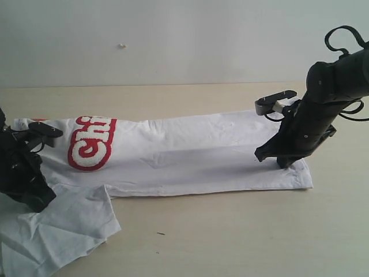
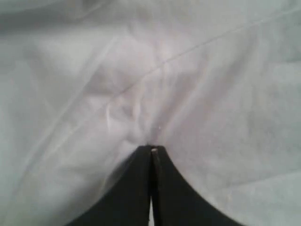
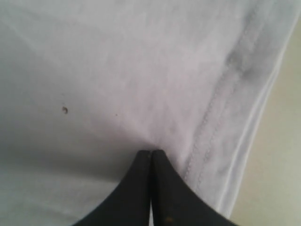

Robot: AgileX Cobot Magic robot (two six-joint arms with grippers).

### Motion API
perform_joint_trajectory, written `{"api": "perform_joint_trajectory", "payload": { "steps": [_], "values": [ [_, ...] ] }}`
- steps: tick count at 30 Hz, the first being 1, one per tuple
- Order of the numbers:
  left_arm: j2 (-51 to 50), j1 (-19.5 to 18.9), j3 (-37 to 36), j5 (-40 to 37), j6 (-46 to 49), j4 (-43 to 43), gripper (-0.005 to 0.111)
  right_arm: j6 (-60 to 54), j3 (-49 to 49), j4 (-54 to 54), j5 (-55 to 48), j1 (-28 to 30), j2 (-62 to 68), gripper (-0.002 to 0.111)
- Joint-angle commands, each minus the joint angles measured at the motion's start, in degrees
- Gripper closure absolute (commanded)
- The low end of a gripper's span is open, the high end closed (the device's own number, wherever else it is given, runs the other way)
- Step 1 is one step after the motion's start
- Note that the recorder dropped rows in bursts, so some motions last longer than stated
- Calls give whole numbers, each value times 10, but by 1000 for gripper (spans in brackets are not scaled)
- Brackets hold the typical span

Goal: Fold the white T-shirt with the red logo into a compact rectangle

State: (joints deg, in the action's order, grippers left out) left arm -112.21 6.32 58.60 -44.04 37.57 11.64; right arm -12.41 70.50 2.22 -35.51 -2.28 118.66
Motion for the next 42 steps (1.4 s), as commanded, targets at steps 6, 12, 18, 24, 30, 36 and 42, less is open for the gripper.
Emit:
{"api": "perform_joint_trajectory", "payload": {
  "steps": [6,12,18,24,30,36,42],
  "values": [
    [37,-1,-19,-63,56,71,107,-15,-10,26,-34,3,-1,108],
    [125,1,-17,-73,135,169,102,-42,-9,55,-29,3,-7,108],
    [173,70,-50,-77,162,208,78,-42,-9,55,-25,3,-7,108],
    [175,214,-83,-63,91,105,61,-40,-9,57,-22,3,-7,108],
    [175,296,-141,39,8,11,53,-40,-9,60,-17,3,-7,108],
    [165,297,-159,90,-21,-3,43,-40,-9,64,-15,3,-7,108],
    [104,297,-159,92,-21,-10,43,-40,-9,64,-8,3,-7,108]
  ]
}}
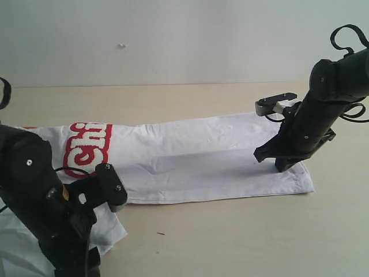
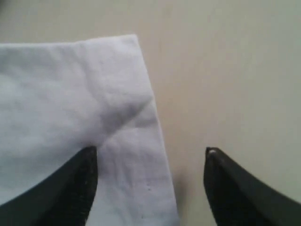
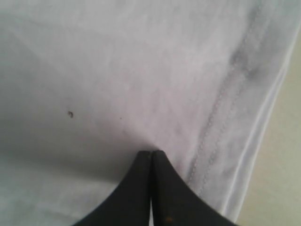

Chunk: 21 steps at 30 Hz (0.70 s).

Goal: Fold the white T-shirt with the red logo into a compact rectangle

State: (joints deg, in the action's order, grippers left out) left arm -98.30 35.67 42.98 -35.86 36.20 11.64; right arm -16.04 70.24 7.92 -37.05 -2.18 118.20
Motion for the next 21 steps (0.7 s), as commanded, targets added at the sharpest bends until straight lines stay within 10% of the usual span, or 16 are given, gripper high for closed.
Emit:
{"api": "perform_joint_trajectory", "payload": {
  "steps": [1,5,10,21],
  "values": [
    [-44,4,-3,16,-8,-17,44,-6,-7,7,8,2,-2,108],
    [-64,4,-1,18,-73,-100,58,-6,-7,7,8,2,-2,108],
    [-64,4,14,-74,-81,-157,104,-6,-7,7,10,2,-2,108],
    [-49,4,115,-167,-79,-254,107,-6,-7,7,13,2,-2,108]
  ]
}}
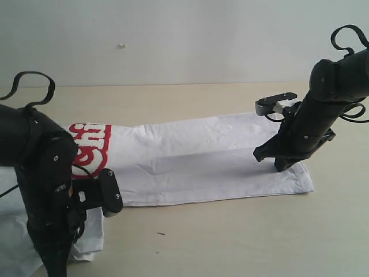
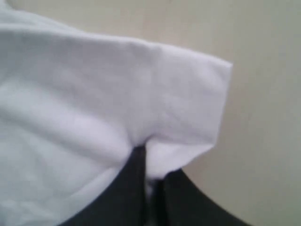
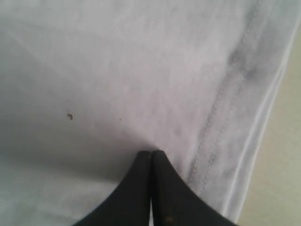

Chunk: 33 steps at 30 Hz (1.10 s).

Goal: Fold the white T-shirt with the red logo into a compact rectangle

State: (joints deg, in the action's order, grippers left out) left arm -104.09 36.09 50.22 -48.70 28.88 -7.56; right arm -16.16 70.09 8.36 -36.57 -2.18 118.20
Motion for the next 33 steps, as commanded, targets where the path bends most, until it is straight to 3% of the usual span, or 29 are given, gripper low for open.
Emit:
{"api": "perform_joint_trajectory", "payload": {
  "steps": [1,8,12,18,21,29,33],
  "values": [
    [14,-1,56,-43,-6,-91,107,-5,-5,3,10,2,-2,108],
    [21,-1,121,-10,-7,-354,107,-5,-5,3,18,2,-2,108],
    [18,-2,124,92,-7,-458,107,-6,-5,3,21,2,-2,108],
    [-9,-2,124,231,-4,-496,107,-6,-5,3,22,2,-2,108],
    [-26,-2,124,262,-7,-507,106,-6,-5,3,22,2,-2,108],
    [-46,-34,124,269,-47,-516,72,-6,-5,3,21,2,-2,108],
    [-46,-63,124,266,-126,-543,69,-6,-5,3,21,2,-2,108]
  ]
}}
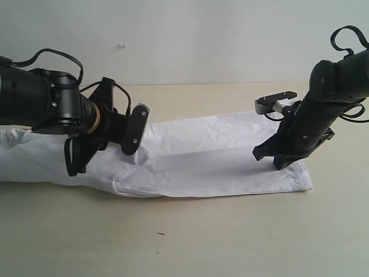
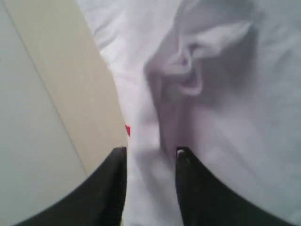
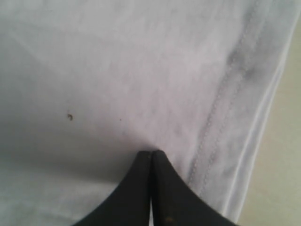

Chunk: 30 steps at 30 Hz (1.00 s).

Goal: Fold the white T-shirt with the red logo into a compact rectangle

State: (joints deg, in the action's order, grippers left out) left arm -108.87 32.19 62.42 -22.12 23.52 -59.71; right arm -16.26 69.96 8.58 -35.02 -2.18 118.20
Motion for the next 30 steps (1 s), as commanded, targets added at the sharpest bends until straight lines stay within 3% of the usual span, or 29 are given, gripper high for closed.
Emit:
{"api": "perform_joint_trajectory", "payload": {
  "steps": [1,6,10,11,12,14,17,20,22,24,27,28,30],
  "values": [
    [2,-30,2,0,-93,-27,69,-5,-4,1,7,2,-2,108],
    [2,-46,2,0,-166,-32,69,-5,-4,1,9,2,-2,108],
    [2,-47,2,5,-202,43,72,-5,-4,1,9,2,-2,108],
    [2,-47,2,5,-202,67,76,-5,-4,1,9,2,-2,108],
    [2,-52,2,-11,-202,111,90,-5,-4,1,9,2,-2,108],
    [2,-63,2,-38,-202,136,107,-5,-4,1,9,2,-2,108],
    [2,-85,2,-65,-208,173,106,-5,-4,1,9,2,-2,108],
    [6,-141,2,-26,-239,293,95,-5,-4,4,9,2,-2,108],
    [9,-196,2,-7,-204,427,71,-5,-4,4,9,2,-2,108],
    [9,-251,5,-12,-94,587,47,-5,-4,4,13,2,-2,108],
    [9,-285,16,-15,-4,696,49,-5,-4,4,17,2,-2,108],
    [12,-292,32,-14,86,782,53,-5,-4,7,18,2,-2,108],
    [11,-292,41,-19,152,833,53,-7,-4,10,20,2,-2,108]
  ]
}}
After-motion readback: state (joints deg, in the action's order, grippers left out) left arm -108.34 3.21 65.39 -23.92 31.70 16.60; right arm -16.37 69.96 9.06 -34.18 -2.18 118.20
